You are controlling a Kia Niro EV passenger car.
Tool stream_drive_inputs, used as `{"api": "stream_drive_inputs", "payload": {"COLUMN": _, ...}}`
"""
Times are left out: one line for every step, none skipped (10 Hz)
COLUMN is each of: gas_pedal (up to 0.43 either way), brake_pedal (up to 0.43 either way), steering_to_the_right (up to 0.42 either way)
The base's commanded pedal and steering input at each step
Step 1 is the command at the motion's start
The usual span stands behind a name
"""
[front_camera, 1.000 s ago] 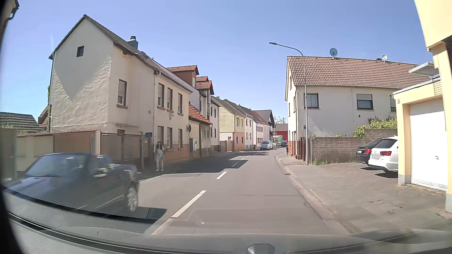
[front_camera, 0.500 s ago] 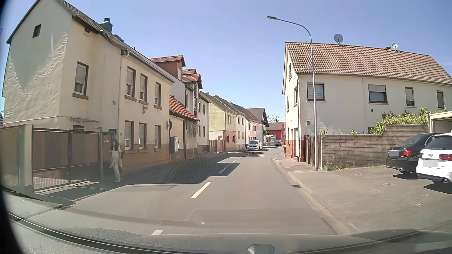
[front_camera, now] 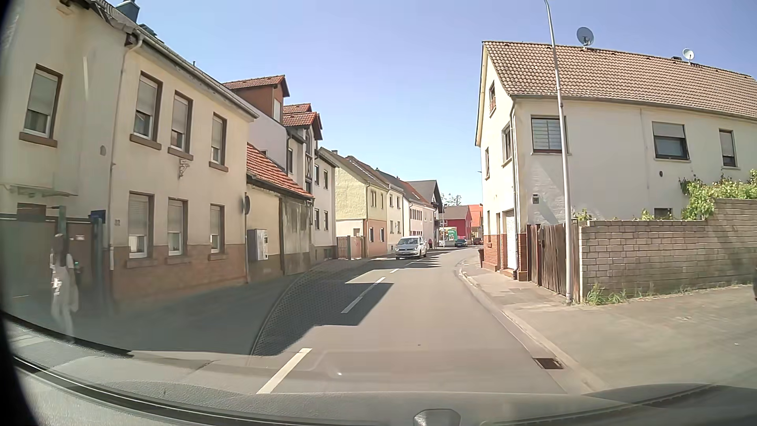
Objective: Follow the waypoints while adhering to traffic rules and regulations
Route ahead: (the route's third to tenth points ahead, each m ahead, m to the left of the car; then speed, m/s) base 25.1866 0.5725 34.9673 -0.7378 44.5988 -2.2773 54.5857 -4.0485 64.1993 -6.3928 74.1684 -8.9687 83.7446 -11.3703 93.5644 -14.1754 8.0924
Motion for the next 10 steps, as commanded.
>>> {"api": "stream_drive_inputs", "payload": {"gas_pedal": 0.079, "brake_pedal": 0.030, "steering_to_the_right": 0.018}}
{"api": "stream_drive_inputs", "payload": {"gas_pedal": 0.079, "brake_pedal": 0.030, "steering_to_the_right": 0.018}}
{"api": "stream_drive_inputs", "payload": {"gas_pedal": 0.079, "brake_pedal": 0.030, "steering_to_the_right": 0.018}}
{"api": "stream_drive_inputs", "payload": {"gas_pedal": 0.079, "brake_pedal": 0.030, "steering_to_the_right": 0.018}}
{"api": "stream_drive_inputs", "payload": {"gas_pedal": 0.079, "brake_pedal": 0.030, "steering_to_the_right": 0.018}}
{"api": "stream_drive_inputs", "payload": {"gas_pedal": 0.079, "brake_pedal": 0.030, "steering_to_the_right": 0.018}}
{"api": "stream_drive_inputs", "payload": {"gas_pedal": 0.079, "brake_pedal": 0.030, "steering_to_the_right": 0.018}}
{"api": "stream_drive_inputs", "payload": {"gas_pedal": 0.079, "brake_pedal": 0.030, "steering_to_the_right": 0.018}}
{"api": "stream_drive_inputs", "payload": {"gas_pedal": 0.079, "brake_pedal": 0.030, "steering_to_the_right": 0.017}}
{"api": "stream_drive_inputs", "payload": {"gas_pedal": 0.079, "brake_pedal": 0.030, "steering_to_the_right": 0.016}}
